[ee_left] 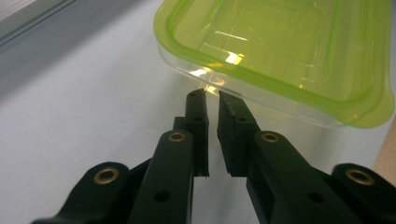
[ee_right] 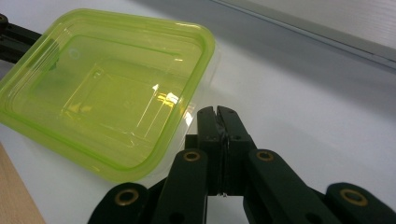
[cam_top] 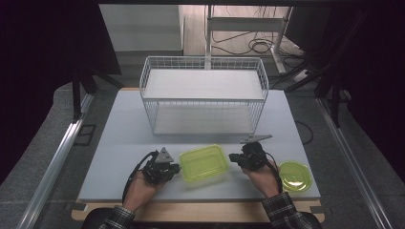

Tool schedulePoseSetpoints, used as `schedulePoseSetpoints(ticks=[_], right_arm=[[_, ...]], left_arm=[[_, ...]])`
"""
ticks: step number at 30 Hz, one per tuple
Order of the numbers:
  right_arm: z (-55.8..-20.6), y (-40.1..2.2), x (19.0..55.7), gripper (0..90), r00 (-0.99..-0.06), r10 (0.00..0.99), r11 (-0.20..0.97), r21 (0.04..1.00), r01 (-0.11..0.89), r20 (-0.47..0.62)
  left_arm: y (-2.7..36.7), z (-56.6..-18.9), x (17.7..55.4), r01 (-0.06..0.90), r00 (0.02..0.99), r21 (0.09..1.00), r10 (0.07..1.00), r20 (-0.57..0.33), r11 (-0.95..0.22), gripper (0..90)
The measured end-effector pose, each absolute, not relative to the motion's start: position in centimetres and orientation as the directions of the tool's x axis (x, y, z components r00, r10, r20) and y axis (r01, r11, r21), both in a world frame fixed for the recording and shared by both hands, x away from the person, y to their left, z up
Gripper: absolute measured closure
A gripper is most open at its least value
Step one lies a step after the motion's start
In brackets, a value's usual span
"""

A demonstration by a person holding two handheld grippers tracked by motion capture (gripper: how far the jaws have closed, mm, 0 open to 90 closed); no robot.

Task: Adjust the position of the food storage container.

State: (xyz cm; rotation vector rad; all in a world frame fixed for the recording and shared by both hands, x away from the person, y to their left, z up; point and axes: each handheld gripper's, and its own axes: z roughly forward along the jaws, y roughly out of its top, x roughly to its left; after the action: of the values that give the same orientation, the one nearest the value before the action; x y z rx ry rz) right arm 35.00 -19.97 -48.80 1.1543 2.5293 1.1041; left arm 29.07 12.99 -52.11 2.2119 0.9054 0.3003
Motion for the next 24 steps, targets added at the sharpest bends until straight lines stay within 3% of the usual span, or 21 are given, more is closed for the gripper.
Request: schedulePoseSetpoints(ticks=[5,7,8,9,24], right_arm=[[-48.5,-20.5,34.5,83.8,-0.703,0.692,0.425,0.697,0.578,0.161],[-48.5,-20.6,34.3,78.3,-0.707,0.687,0.423,0.701,0.575,0.165],[-48.6,-20.8,34.2,71.6,-0.707,0.688,0.416,0.707,0.571,0.166],[-48.5,-20.8,34.1,68.6,-0.706,0.688,0.413,0.71,0.571,0.167],[-49.0,-21.2,33.5,28.8,-0.713,0.675,0.388,0.732,0.56,0.188]], left_arm=[[14.5,-51.9,28.1,0.524,0.697,0.716,0.715,-0.05,-0.462,68.4],[15.0,-51.7,27.6,0.513,0.69,0.732,0.722,-0.041,-0.449,58.0],[15.2,-51.6,27.4,0.505,0.684,0.74,0.729,-0.029,-0.444,47.2],[15.3,-51.5,27.3,0.503,0.679,0.746,0.734,-0.029,-0.436,43.9],[15.3,-52.0,25.7,0.495,0.684,0.737,0.73,-0.005,-0.459,6.1]])
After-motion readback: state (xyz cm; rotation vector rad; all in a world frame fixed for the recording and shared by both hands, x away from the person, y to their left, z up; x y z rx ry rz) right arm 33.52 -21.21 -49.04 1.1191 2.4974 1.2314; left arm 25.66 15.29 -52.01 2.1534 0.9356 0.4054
